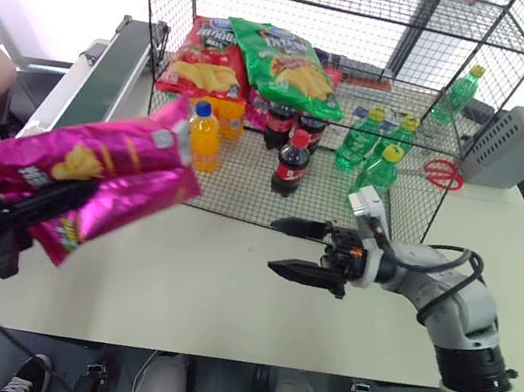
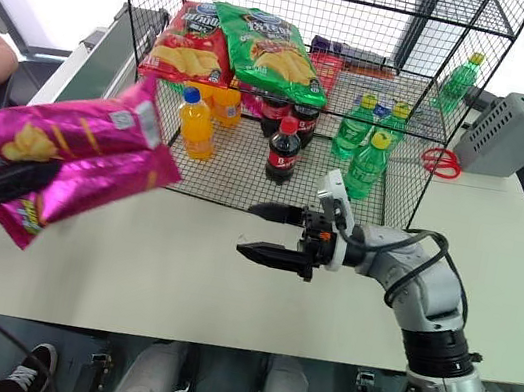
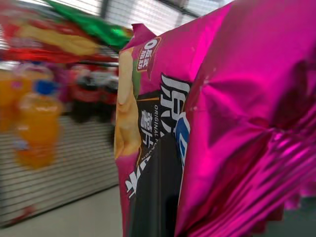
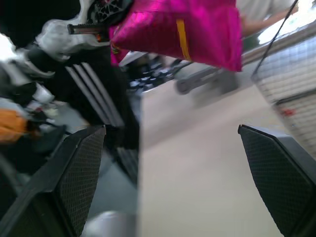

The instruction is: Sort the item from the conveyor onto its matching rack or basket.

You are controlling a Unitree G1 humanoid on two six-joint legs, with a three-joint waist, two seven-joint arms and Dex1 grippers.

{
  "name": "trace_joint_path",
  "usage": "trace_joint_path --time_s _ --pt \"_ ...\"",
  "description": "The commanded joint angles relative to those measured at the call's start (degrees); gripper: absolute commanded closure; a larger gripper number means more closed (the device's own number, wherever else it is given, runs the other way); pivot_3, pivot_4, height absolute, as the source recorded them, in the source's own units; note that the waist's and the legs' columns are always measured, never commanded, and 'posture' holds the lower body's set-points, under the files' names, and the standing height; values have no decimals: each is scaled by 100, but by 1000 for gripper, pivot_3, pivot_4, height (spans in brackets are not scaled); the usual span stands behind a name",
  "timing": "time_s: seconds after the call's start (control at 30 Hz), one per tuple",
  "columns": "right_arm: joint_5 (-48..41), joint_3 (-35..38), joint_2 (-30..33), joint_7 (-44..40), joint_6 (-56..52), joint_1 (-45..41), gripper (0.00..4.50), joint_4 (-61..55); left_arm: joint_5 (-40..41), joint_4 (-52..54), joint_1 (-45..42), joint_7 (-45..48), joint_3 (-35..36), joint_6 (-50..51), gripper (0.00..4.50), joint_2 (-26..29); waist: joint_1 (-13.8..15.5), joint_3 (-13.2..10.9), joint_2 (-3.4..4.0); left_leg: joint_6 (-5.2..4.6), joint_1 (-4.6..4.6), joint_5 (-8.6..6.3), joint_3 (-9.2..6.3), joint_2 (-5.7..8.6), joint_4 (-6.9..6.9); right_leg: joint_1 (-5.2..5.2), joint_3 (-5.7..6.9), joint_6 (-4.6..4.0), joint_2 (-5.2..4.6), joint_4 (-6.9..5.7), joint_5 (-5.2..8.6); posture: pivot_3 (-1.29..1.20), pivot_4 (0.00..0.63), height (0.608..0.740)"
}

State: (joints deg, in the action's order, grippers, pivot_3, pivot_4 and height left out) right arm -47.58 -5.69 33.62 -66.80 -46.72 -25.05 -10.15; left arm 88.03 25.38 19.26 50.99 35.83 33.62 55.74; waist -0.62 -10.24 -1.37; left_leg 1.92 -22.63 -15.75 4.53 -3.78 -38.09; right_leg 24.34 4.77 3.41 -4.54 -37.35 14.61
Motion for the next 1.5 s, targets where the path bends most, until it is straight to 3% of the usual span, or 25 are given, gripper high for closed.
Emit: trace_joint_path --time_s 0.03,0.1,0.4,0.83,0.97,1.17,1.23,1.33,1.5 --pt "-574 370 119 -126 -585 -266 0 142 938 -161 -724 154 -548 750 4450 32 -5 0 1 0 0 0 0 0 0 0 0 0 2 0 0 0 150 740" --pt "-889 609 81 -68 -878 -398 0 298 1182 -387 -1201 211 -869 1096 4450 -44 -9 -1 3 0 1 0 -1 0 1 0 -1 0 7 -2 0 0 150 740" --pt "-1662 942 37 116 -1683 -551 0 64 760 -1073 -2521 571 -1658 1942 4450 -473 1 -2 3 0 -3 0 0 1 2 2 -4 2 11 1 0 0 150 740" --pt "-1883 598 -353 712 -2018 -587 0 -404 -105 -1296 -3042 652 -1833 2023 4450 -1241 1 -1 1 0 -6 0 -2 2 2 3 -5 2 10 1 -1 0 150 740" --pt "-1867 591 -375 789 -2043 -617 1255 -351 -339 -1270 -3006 697 -1787 1984 4500 -1361 0 -1 1 0 -6 0 -3 2 2 3 -6 2 10 2 -1 0 150 740" --pt "-1566 431 -235 661 -1831 -532 4243 -423 -667 -1207 -2962 783 -1756 1921 4500 -1456 0 -1 1 -1 -6 0 -3 2 2 3 -6 2 10 2 0 0 150 740" --pt "-1449 408 -175 618 -1732 -509 4470 -399 -693 -1246 -2970 736 -1793 2056 4500 -1403 0 -1 1 -1 -6 0 -3 2 2 3 -6 2 10 2 0 0 150 740" --pt "-1245 460 -49 562 -1526 -424 4470 -391 -728 -1343 -3071 619 -1813 2108 3544 -1447 0 -1 1 0 -7 0 -3 2 2 3 -6 2 9 3 0 0 150 740" --pt "-1148 1122 405 566 -1057 94 4470 -679 -1053 -1292 -3076 583 -1755 1929 1023 -1511 31 -1 0 -1 -14 0 -4 4 2 4 -4 3 7 11 0 0 150 740"
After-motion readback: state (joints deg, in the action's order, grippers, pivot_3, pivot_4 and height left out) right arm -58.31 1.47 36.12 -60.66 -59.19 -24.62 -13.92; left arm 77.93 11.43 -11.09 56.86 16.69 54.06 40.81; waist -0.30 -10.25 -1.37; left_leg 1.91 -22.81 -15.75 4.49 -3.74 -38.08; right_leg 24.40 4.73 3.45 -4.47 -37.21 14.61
